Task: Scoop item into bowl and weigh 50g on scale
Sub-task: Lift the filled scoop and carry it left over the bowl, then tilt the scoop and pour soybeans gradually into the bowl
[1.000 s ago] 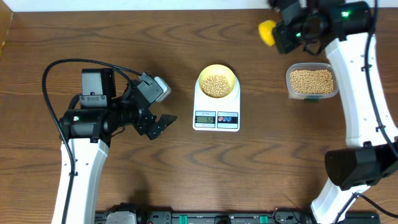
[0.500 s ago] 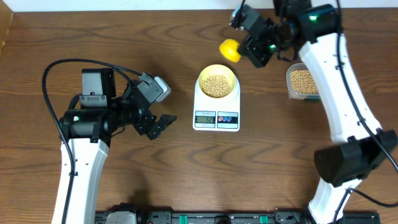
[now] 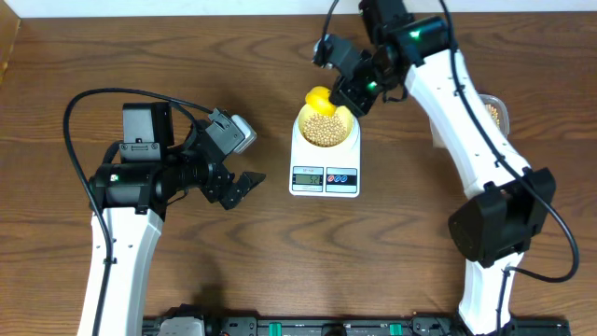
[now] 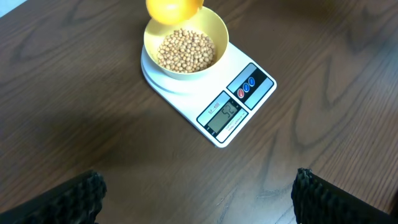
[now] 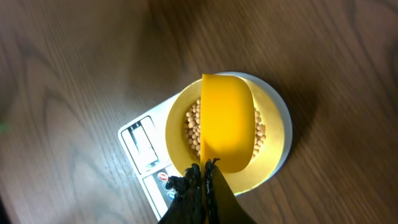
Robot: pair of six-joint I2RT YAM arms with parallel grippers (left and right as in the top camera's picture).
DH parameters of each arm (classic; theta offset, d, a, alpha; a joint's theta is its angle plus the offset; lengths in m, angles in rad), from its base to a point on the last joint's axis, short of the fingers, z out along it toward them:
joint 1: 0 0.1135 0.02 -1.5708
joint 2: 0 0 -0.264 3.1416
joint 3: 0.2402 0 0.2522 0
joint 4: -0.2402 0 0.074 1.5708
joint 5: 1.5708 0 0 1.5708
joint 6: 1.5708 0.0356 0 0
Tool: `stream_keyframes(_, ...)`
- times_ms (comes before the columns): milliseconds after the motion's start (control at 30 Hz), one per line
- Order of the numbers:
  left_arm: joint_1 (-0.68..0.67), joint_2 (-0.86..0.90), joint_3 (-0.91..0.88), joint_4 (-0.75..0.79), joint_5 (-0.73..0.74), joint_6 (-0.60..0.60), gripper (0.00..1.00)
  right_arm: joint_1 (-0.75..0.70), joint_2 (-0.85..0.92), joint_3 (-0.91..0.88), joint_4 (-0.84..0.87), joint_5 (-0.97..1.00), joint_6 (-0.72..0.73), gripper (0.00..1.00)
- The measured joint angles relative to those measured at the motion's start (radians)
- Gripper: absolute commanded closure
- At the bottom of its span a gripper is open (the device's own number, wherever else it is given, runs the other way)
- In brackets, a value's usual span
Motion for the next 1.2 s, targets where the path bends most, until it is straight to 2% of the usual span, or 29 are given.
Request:
stream_keyframes(367, 0.000, 0.000, 0.000, 0.000, 0.000, 0.000, 0.02, 0.040, 0.029, -0.002, 0.029, 0.146, 0.000, 0.99)
stream_keyframes(1200, 0.000, 0.000, 0.000, 0.000, 0.000, 0.000, 0.02, 0.040, 0.071, -0.016, 0.039, 0.167, 0.000, 0.99)
